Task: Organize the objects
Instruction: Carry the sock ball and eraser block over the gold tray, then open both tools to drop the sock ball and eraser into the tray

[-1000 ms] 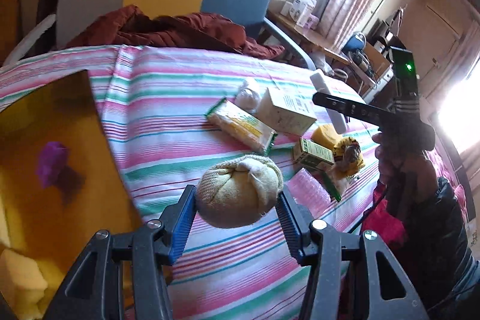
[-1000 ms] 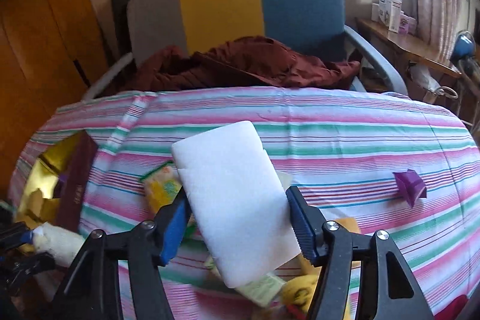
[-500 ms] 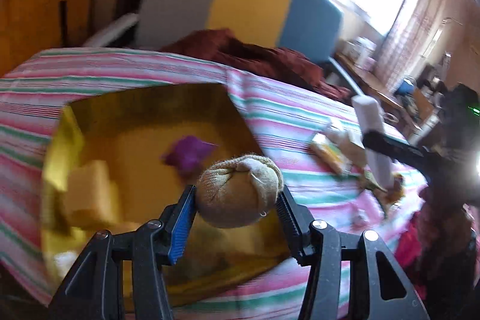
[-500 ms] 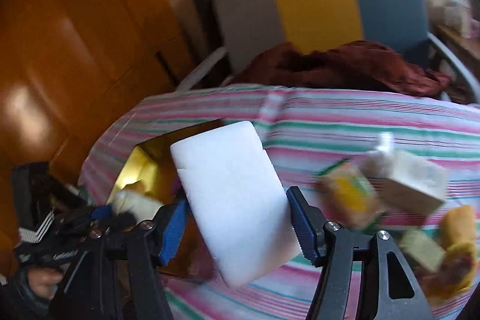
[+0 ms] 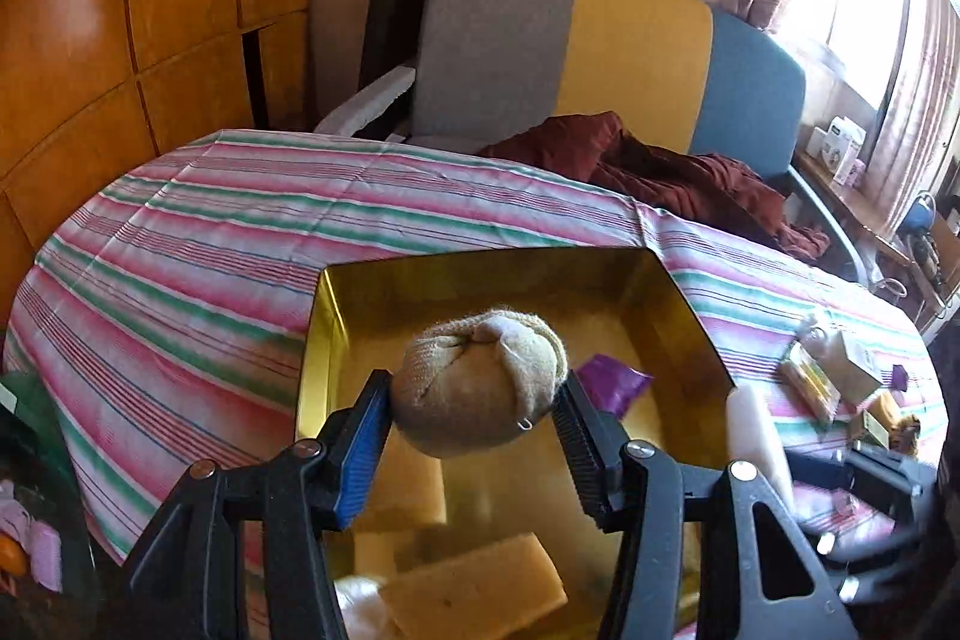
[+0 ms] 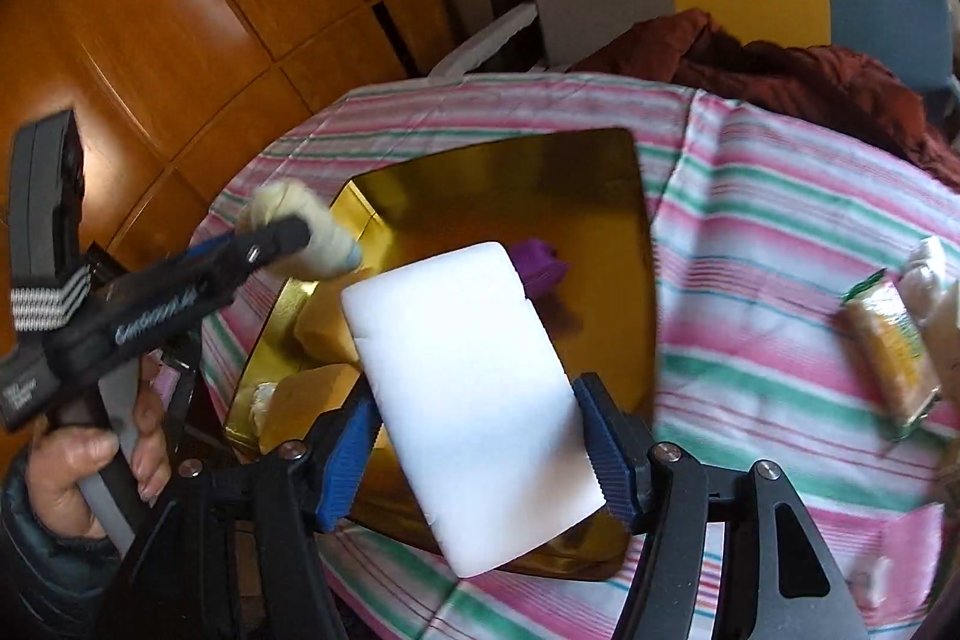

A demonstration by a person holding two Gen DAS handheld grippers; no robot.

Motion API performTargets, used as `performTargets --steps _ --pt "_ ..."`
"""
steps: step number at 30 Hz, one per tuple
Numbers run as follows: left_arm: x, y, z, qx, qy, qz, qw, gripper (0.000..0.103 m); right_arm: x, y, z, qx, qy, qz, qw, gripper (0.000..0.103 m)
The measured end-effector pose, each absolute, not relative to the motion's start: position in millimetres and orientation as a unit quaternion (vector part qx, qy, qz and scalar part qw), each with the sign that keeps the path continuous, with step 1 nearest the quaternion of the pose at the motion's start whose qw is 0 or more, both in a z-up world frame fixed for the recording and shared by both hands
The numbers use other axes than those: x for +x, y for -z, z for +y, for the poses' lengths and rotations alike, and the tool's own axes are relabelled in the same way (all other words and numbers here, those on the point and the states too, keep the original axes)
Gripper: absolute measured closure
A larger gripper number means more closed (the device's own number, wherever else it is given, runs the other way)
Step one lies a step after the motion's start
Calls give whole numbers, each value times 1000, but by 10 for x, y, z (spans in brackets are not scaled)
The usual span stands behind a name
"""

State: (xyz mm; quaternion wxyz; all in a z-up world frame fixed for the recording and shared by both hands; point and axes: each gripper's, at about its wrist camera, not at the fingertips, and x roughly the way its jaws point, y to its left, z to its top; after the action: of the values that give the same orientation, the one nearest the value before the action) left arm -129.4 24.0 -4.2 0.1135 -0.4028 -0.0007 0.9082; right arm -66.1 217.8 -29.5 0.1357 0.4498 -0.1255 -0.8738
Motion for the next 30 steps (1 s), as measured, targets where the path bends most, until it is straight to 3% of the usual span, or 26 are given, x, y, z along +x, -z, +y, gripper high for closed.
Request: performTargets --steps 3,5,7,8,30 --pt "-1432 40 235 -404 -908 2 116 47 -704 357 2077 458 868 -131 142 33" --pt "-1497 13 200 -401 -908 -10 117 46 -740 401 2012 460 864 -143 149 21" --pt "-1533 -46 171 -386 -915 -13 112 33 -750 436 1956 464 860 -146 153 13" --pt "-1555 -69 157 -385 -916 -12 112 28 -751 452 1938 466 859 -148 154 13" --pt "-755 -3 202 -385 -918 -20 96 28 -314 226 1995 412 906 -64 72 9"
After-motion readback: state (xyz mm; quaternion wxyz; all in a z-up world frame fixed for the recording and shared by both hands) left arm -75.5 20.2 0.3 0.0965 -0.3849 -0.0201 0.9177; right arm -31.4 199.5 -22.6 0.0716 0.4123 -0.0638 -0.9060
